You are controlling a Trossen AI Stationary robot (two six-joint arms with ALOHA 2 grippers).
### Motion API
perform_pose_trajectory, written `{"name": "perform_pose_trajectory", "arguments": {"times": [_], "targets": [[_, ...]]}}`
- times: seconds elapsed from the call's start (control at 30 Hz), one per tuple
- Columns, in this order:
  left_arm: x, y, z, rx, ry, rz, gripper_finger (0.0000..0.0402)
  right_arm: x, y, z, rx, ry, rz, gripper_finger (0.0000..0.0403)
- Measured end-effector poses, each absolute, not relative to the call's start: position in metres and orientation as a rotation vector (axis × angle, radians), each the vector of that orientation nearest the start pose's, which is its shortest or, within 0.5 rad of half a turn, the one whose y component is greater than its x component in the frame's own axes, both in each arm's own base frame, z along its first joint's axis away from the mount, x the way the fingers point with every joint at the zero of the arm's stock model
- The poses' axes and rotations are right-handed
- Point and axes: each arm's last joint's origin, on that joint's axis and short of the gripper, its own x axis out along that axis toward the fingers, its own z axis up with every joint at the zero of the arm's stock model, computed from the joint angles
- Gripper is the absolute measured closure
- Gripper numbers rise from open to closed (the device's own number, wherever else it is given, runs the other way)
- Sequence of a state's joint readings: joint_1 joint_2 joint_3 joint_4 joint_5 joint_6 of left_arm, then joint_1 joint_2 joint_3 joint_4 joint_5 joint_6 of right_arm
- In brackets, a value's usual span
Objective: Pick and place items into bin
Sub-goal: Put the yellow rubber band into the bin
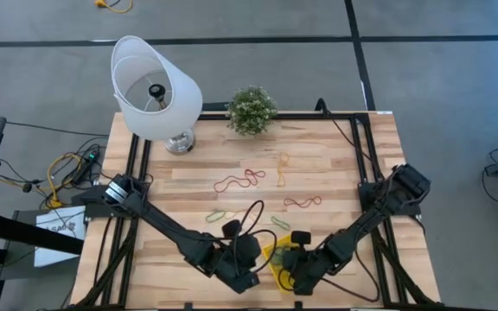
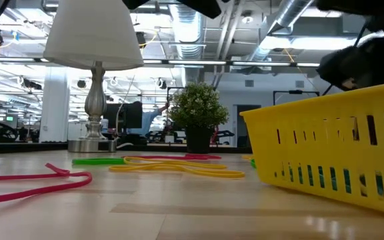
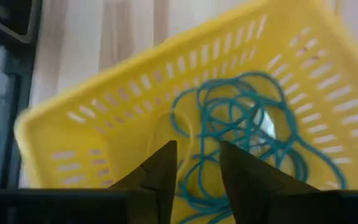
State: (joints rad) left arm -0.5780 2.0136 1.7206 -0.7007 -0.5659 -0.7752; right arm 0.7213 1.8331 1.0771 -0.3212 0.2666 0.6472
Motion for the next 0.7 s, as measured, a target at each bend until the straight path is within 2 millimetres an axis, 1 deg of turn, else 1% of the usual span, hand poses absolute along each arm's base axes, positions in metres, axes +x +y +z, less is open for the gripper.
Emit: {"name": "perform_pose_trajectory", "arguments": {"times": [0.1, 0.2, 0.33, 0.43, 0.5, 0.6, 0.7], "targets": [[0.372, -0.226, 0.252, -0.196, 0.761, 0.313, 0.0313, 0.27, 0.222, 0.16, 0.15, 1.076, 0.13, 0.0274], [0.371, -0.227, 0.252, -0.192, 0.756, 0.319, 0.0313, 0.262, 0.22, 0.171, 0.257, 1.176, 0.196, 0.0276], [0.368, -0.229, 0.25, -0.174, 0.769, 0.323, 0.0313, 0.244, 0.225, 0.189, 0.333, 1.263, 0.287, 0.0285], [0.367, -0.23, 0.25, -0.165, 0.762, 0.33, 0.0313, 0.229, 0.23, 0.205, 0.374, 1.25, 0.287, 0.0295], [0.366, -0.231, 0.251, -0.168, 0.756, 0.334, 0.0313, 0.218, 0.235, 0.212, 0.385, 1.23, 0.259, 0.0302], [0.364, -0.234, 0.251, -0.174, 0.754, 0.331, 0.0313, 0.205, 0.245, 0.21, 0.368, 1.184, 0.184, 0.0311], [0.363, -0.236, 0.251, -0.164, 0.739, 0.342, 0.0313, 0.196, 0.259, 0.194, 0.333, 1.173, 0.114, 0.0319]]}}
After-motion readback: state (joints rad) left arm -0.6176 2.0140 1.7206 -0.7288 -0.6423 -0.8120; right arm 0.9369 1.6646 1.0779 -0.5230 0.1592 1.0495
